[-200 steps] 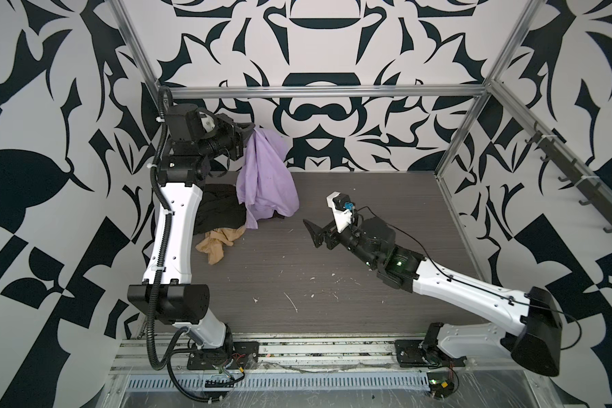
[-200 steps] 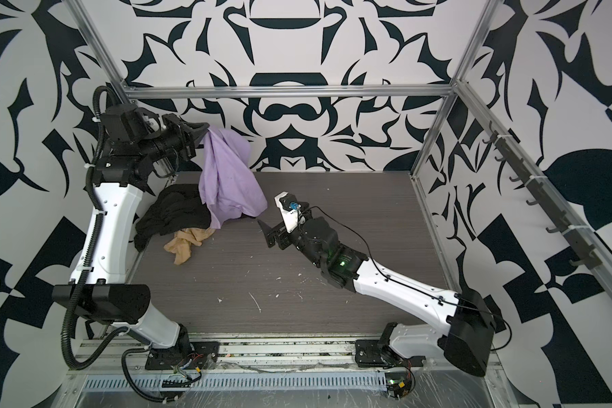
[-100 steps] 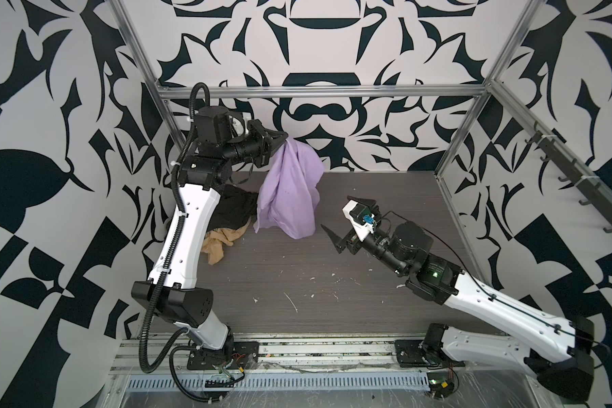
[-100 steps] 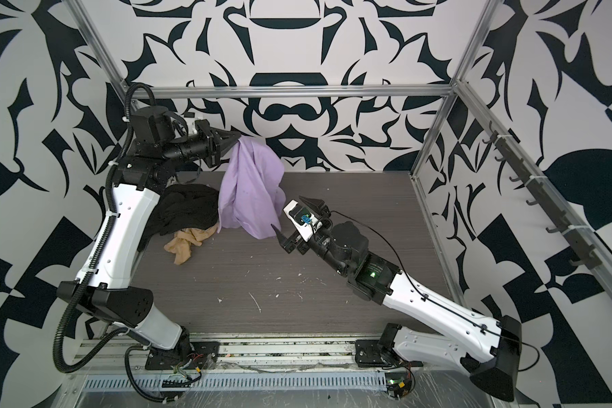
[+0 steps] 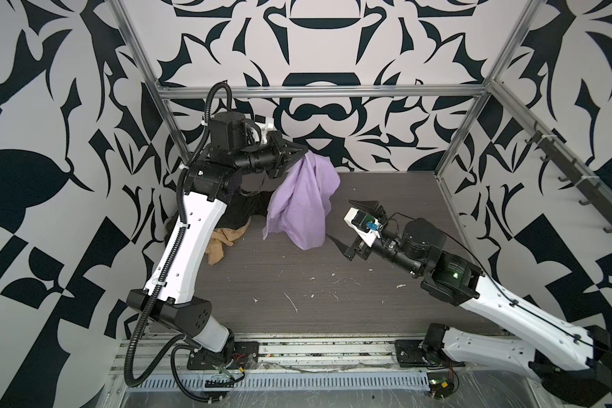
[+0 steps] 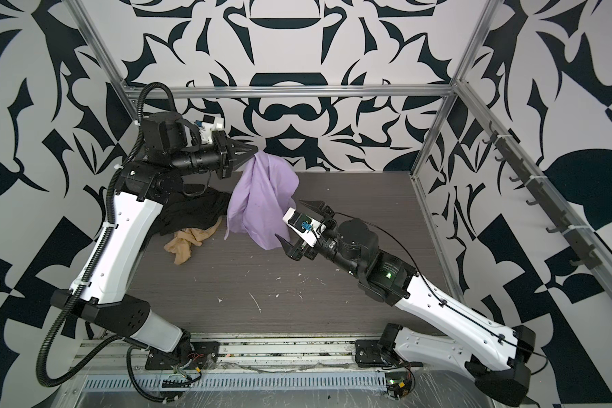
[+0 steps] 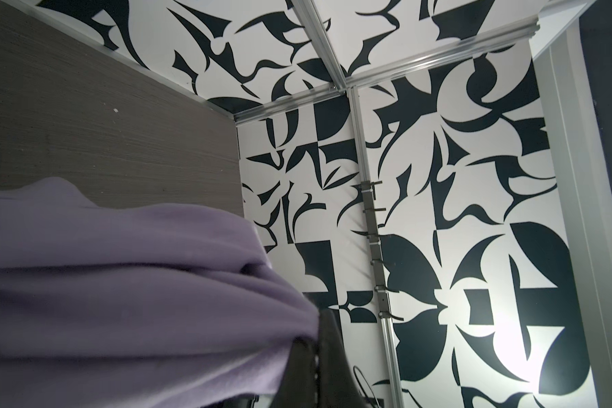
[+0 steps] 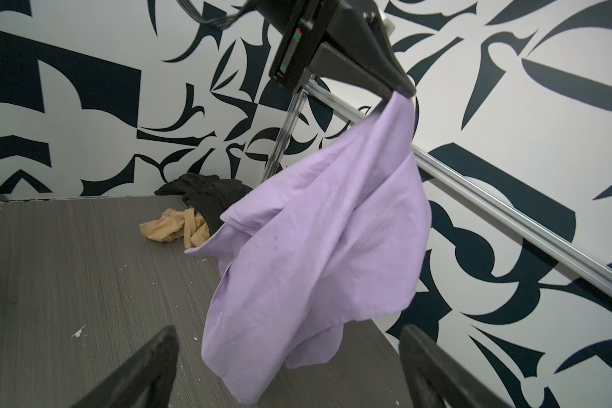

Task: Pick out a specific cloth from the pile
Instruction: 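Swing the held cloth toward the right gripper while the right gripper approaches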

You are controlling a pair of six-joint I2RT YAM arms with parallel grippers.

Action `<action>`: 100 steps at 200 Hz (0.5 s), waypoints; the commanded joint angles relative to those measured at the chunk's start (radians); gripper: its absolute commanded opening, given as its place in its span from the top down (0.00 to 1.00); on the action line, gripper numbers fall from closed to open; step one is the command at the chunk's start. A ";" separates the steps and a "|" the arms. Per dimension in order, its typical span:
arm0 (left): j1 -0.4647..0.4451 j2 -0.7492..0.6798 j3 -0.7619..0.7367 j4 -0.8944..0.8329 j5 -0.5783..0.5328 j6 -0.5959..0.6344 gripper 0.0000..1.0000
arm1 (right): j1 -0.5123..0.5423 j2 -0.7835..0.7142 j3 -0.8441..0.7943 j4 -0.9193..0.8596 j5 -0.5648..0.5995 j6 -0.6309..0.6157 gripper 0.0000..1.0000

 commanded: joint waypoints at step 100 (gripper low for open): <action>-0.160 -0.046 -0.083 -0.084 0.136 0.267 1.00 | 0.005 -0.072 0.062 -0.004 -0.021 -0.131 0.01</action>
